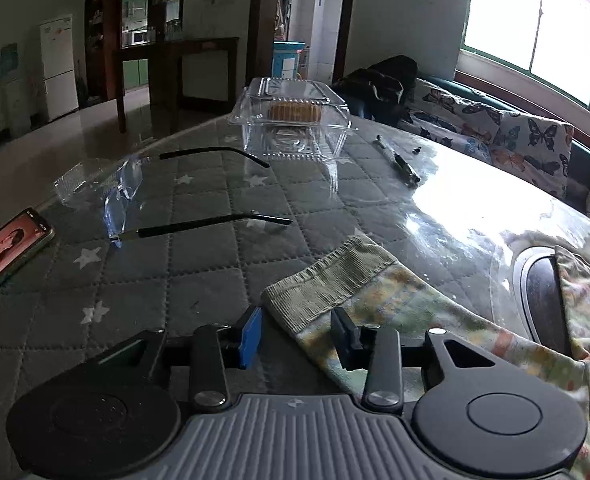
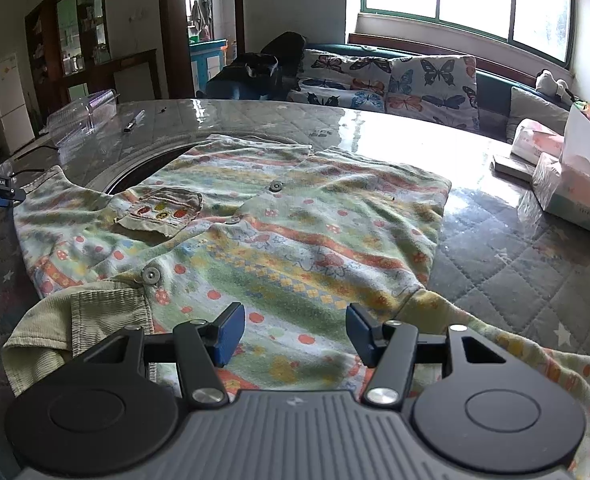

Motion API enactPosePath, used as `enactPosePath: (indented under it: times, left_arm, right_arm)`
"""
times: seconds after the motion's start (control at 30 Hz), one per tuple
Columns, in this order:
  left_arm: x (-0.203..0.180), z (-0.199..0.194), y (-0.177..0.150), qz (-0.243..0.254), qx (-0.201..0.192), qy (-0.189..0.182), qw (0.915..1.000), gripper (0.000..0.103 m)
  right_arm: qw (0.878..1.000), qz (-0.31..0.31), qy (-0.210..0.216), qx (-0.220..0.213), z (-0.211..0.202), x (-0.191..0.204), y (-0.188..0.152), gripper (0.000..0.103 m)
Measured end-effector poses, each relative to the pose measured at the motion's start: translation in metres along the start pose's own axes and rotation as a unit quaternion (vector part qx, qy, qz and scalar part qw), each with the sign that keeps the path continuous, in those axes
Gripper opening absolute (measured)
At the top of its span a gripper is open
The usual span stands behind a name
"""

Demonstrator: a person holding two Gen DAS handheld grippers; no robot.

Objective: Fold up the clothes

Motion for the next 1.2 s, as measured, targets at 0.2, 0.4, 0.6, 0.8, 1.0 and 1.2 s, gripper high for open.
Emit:
enactPosePath:
  times: [0.2,0.4,0.6,0.8,1.0,1.2]
  left_arm:
    - [-0.005,-0.005,0.003,-0.011,-0.005,-0.024,0.9997,0.007]
    - [-0.044,-0.047,0.016,-0.010,-0.030,-0.103,0.9941,0.006]
    - [-0.114,-0.101,0.013,0.020,-0.032,-0.215,0.9758,0.004]
    - [-0.193,-0.144,-0.017,0.064,-0.005,-0.324,0.9439,0.004]
    - [-0.255,-0.170,-0.066,0.111,0.041,-0.402,0.9080,0.003]
    - [-0.281,-0.172,-0.119,0.158,0.101,-0.435,0.8806,0.004]
  right_arm:
    - [1.000,0.006,-0.002,-0.005,-0.004,0.000,-0.001,0.057]
    - [1.000,0.012,-0.004,-0.016,-0.011,-0.001,0.001,0.057]
    - [0.999,0.018,-0.006,-0.027,-0.016,-0.005,0.002,0.057]
    - [0.999,0.033,-0.012,-0.037,-0.022,-0.013,0.000,0.057]
    - [0.997,0.054,-0.023,-0.046,-0.028,-0.025,-0.002,0.057]
    - [0.996,0.073,-0.032,-0.048,-0.031,-0.037,-0.004,0.056]
Point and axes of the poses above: each gripper's, at about its wrist camera, not at the fingertips, and z roughly the way its jaws point, x to its left, y to its top, the point moved 9 cm from there along z, roughly the way its jaws point, and after that the axes turned 10 degrees about -z, right-handed, at the moved point
